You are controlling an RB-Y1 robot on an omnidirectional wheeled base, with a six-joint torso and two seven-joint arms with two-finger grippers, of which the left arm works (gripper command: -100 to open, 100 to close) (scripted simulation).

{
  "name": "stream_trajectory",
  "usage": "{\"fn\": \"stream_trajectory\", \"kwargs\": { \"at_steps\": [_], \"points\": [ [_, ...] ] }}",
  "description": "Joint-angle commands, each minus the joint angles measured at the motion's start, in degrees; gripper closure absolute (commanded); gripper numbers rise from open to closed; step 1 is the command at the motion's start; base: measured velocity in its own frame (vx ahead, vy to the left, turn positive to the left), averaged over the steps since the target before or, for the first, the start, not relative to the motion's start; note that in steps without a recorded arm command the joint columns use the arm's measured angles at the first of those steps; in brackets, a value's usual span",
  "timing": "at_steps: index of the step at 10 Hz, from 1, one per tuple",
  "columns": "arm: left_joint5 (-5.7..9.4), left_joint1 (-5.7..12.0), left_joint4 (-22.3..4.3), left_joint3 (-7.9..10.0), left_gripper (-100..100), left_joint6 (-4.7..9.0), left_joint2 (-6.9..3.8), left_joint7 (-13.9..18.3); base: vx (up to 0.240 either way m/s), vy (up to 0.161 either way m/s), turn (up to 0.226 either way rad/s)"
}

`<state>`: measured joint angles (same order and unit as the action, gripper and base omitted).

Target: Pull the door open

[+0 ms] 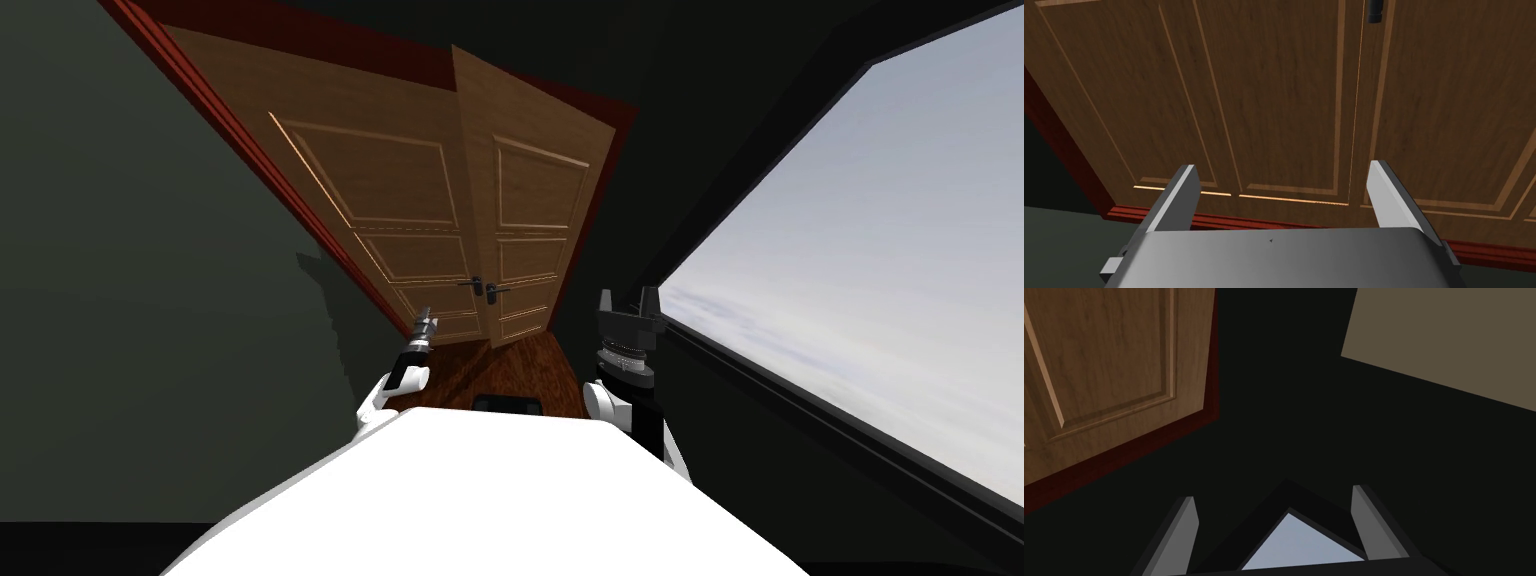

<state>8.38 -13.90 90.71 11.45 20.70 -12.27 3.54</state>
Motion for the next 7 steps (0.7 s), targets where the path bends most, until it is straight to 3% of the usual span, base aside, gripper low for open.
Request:
{"fn": "stream_trajectory", "kwargs": {
  "at_steps": [1,7],
  "points": [
    [0.24,0.55,-1.7,0.35,-100,-0.10,-0.54,0.5,0.108,-0.012,-0.036],
    [1.06,4.13,-9.9,1.78,-100,-1.12,-2.35,1.8,0.132,-0.004,-0.054]
  ]
}}
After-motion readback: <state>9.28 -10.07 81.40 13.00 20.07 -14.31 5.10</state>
